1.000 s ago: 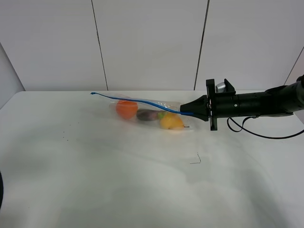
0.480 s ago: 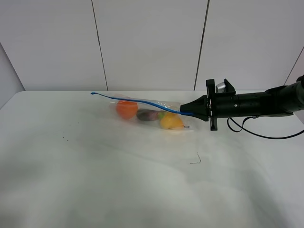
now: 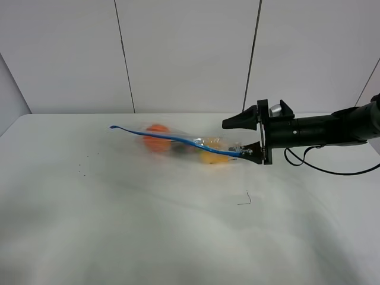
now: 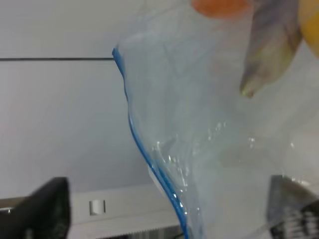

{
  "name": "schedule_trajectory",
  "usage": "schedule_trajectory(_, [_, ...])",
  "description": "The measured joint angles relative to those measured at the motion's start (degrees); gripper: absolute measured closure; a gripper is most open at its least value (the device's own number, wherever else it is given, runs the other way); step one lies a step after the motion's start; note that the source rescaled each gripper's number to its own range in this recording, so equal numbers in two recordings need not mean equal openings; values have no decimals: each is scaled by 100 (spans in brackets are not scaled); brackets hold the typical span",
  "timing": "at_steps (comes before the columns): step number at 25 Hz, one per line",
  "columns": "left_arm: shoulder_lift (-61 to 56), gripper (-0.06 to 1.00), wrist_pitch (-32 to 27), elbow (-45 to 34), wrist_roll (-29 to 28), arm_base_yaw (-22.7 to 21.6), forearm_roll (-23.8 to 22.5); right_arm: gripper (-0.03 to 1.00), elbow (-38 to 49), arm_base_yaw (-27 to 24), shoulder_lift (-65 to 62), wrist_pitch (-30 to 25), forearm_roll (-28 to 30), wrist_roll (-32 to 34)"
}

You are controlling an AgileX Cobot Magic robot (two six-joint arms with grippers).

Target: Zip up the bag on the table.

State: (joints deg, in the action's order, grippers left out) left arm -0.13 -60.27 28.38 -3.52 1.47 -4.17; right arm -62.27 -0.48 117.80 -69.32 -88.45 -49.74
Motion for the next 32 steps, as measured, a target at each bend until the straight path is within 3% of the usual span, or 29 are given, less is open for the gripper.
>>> schedule_trajectory(3, [0,15,0,0,0,0,0,-1,-235,-116,0,-5,794,400])
schedule_trajectory(5, [0,15,0,0,0,0,0,-2,-669,-207,0,-17,1717,961])
schedule_trajectory(13, [0,15,0,0,0,0,0,-2,-2892,-54,-8,-18,6371,3635])
schedule_trajectory(16, [0,15,0,0,0,0,0,-2,-3254,-18,-28,-18,7353,4074])
schedule_trajectory(20, [0,15,0,0,0,0,0,-2,-3277,-63,-97,-32,7975,4174])
schedule_trajectory(25, [0,15,0,0,0,0,0,-2,-3133,-70,-403,-34,8059,4206])
schedule_trajectory(32, [0,15,0,0,0,0,0,-2,-1787,-70,-1756,-27,8074,4248])
